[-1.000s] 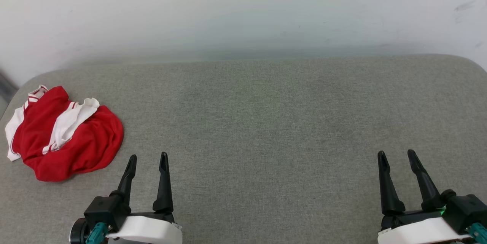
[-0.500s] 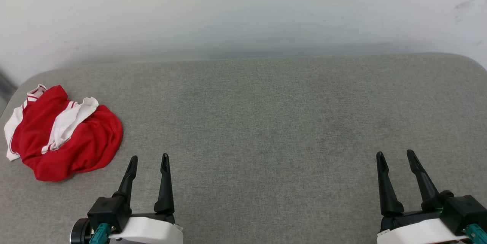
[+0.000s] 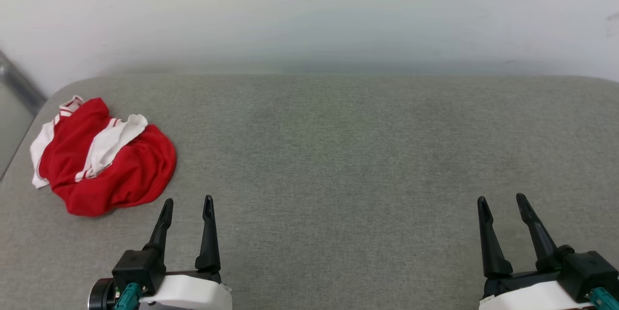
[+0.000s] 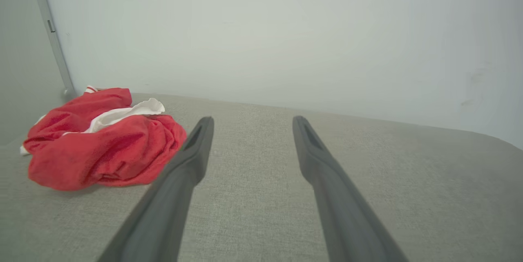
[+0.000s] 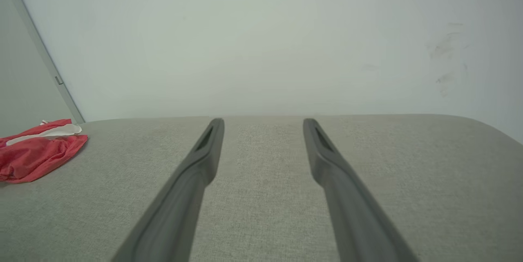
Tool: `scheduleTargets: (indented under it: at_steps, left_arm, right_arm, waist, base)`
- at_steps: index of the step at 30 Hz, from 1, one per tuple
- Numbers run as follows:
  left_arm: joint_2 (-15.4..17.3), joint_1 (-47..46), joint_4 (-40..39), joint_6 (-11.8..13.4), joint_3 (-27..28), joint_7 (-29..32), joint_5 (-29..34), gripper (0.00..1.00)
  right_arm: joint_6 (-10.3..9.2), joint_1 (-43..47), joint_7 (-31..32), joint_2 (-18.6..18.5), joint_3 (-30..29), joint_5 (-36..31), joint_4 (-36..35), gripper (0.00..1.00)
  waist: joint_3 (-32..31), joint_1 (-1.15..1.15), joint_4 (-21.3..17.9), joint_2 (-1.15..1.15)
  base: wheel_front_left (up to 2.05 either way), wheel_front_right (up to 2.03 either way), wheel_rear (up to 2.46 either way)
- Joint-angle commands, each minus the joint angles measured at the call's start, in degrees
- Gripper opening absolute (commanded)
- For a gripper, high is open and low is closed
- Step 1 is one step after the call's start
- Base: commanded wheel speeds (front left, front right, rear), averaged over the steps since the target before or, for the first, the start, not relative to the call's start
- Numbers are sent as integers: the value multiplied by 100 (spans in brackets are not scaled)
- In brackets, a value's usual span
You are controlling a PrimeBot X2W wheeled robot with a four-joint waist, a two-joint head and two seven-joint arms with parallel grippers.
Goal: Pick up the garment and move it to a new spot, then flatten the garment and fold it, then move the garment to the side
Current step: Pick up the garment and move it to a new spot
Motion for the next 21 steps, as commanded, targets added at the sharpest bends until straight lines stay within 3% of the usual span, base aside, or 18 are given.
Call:
scheduleTargets:
  at_steps: [1, 21]
  left_arm:
    - [-4, -20, 16, 29, 23, -16, 34, 100]
    - [-4, 19, 61, 131, 101, -15, 21, 100]
  right_arm:
    - [-2, 32, -17, 5, 5, -15, 2, 100]
    - [-2, 80, -16, 5, 16, -181, -17, 100]
  waist:
    - [2, 0, 127, 0]
    - [10, 0, 1459, 0]
  base:
    - [0, 0, 0]
    - [0, 0, 0]
